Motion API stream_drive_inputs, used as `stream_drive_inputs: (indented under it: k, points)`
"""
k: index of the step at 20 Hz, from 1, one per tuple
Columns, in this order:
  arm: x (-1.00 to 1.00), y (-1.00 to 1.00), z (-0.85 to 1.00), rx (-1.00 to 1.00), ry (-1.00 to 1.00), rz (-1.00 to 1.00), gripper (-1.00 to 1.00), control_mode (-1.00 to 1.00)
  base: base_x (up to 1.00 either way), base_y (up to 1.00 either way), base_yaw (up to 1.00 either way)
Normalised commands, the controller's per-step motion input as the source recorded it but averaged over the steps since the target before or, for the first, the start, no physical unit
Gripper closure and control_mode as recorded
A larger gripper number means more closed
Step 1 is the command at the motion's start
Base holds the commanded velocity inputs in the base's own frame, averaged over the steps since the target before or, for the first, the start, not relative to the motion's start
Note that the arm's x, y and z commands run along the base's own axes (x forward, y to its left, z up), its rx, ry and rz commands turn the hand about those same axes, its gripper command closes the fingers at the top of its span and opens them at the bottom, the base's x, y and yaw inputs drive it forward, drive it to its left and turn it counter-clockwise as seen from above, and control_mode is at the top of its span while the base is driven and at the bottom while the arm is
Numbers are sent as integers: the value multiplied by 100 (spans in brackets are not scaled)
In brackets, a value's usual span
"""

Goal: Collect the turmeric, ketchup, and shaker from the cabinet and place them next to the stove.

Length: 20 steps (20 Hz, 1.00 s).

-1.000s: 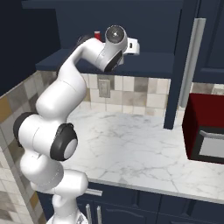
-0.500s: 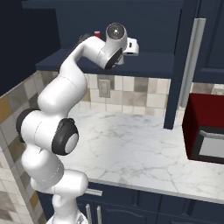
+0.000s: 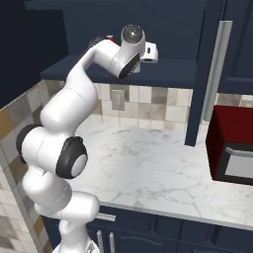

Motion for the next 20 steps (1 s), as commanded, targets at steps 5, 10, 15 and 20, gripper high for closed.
stream_drive_inputs:
  k: [5, 10, 15, 20]
  points:
    - [-85, -25, -1, 1, -9, -2, 100, -100, 0, 0, 0]
    - [-99, -7, -1, 1, -9, 0, 100, -100, 0, 0, 0]
    - [-86, 37, 0, -1, -4, 0, 100, -100, 0, 0, 0]
    - [-63, 64, -3, -7, 0, 0, 100, -100, 0, 0, 0]
